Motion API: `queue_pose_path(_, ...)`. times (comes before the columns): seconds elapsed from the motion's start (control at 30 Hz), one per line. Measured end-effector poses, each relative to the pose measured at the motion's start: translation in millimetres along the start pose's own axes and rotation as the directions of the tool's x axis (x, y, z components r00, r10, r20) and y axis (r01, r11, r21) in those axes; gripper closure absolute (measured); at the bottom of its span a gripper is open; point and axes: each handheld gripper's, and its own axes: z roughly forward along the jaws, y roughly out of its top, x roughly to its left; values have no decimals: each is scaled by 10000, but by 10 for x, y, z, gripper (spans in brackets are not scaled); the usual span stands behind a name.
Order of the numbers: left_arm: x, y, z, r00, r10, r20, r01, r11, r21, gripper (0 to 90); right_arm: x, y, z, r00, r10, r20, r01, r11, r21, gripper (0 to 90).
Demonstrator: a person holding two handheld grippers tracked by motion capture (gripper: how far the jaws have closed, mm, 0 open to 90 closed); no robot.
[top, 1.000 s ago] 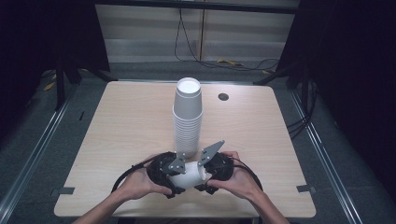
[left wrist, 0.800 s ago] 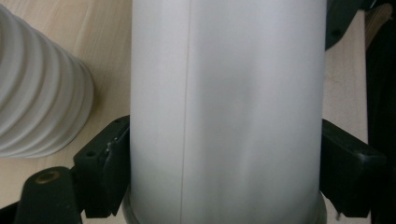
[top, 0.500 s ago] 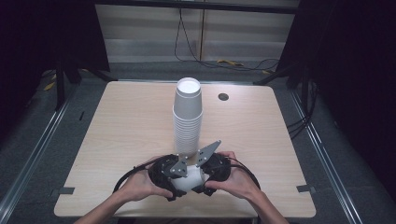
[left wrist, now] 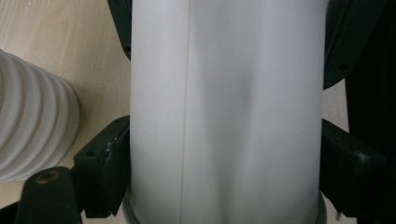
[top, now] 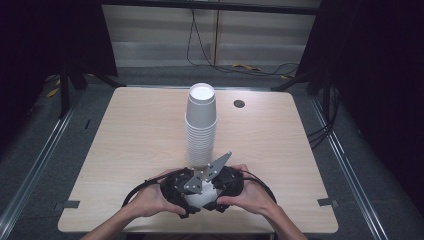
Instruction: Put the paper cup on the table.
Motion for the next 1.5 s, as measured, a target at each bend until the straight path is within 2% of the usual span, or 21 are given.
queue_pose_path(0.17,-3,-8,-17,10000,27,14,-27,10000,-28,161,1,5,-2,10000,-48,-45,47,9999,-157,210)
queue_pose_path(0.27,-5,-14,-25,10000,-52,43,53,9998,-210,159,7,5,-12,10000,32,-53,-33,9997,-239,216)
queue_pose_path(0.37,3,-17,-36,10000,76,14,-75,9998,-205,146,18,0,-25,9999,113,-52,-114,9995,-284,216)
queue_pose_path(0.43,-7,-28,-25,9998,-113,132,119,9989,-451,143,21,-1,-26,9999,109,-78,-111,9994,-315,216)
queue_pose_path(0.53,-2,-51,-27,9996,-184,211,198,9974,-698,134,21,-13,-31,9999,113,-65,-115,9995,-310,216)
queue_pose_path(0.7,19,-62,-46,9997,-130,216,146,9970,-756,132,18,-21,-22,9999,54,-105,-57,9998,-210,215)
queue_pose_path(0.73,11,-70,-42,9993,-300,211,319,9948,-972,132,11,-23,-25,9999,35,-103,-38,9996,-269,216)
queue_pose_path(0.87,11,-80,-66,9995,-252,191,272,9932,-1136,132,9,-26,-34,9999,88,-126,-92,9995,-311,216)
queue_pose_path(1.0,24,-100,-107,9998,-162,151,183,9884,-1505,136,5,-27,-54,9999,87,-119,-91,9993,-365,215)
queue_pose_path(1.13,34,-118,-167,9999,-96,119,118,9796,-2008,142,-1,-39,-43,10000,68,-70,-70,9994,-349,216)
queue_pose_path(1.17,34,-118,-167,9999,-96,119,118,9796,-2008,142,-1,-39,-43,10000,68,-70,-70,9994,-349,216)
queue_pose_path(1.2,33,-129,-181,9996,-225,171,257,9748,-2215,143,-3,-44,-51,9999,90,-111,-95,9992,-394,215)
queue_pose_path(1.27,39,-136,-191,9996,-263,143,289,9725,-2310,145,-7,-47,-63,10000,77,-59,-79,9989,-452,215)
queue_pose_path(1.37,48,-152,-220,9991,-409,96,419,9600,-2768,150,-8,-56,-73,9998,174,-21,-175,9988,-452,215)
queue_pose_path(1.5,63,-176,-298,9967,-809,84,788,9340,-3484,158,-28,-92,-92,9995,293,79,-289,9985,-467,214)
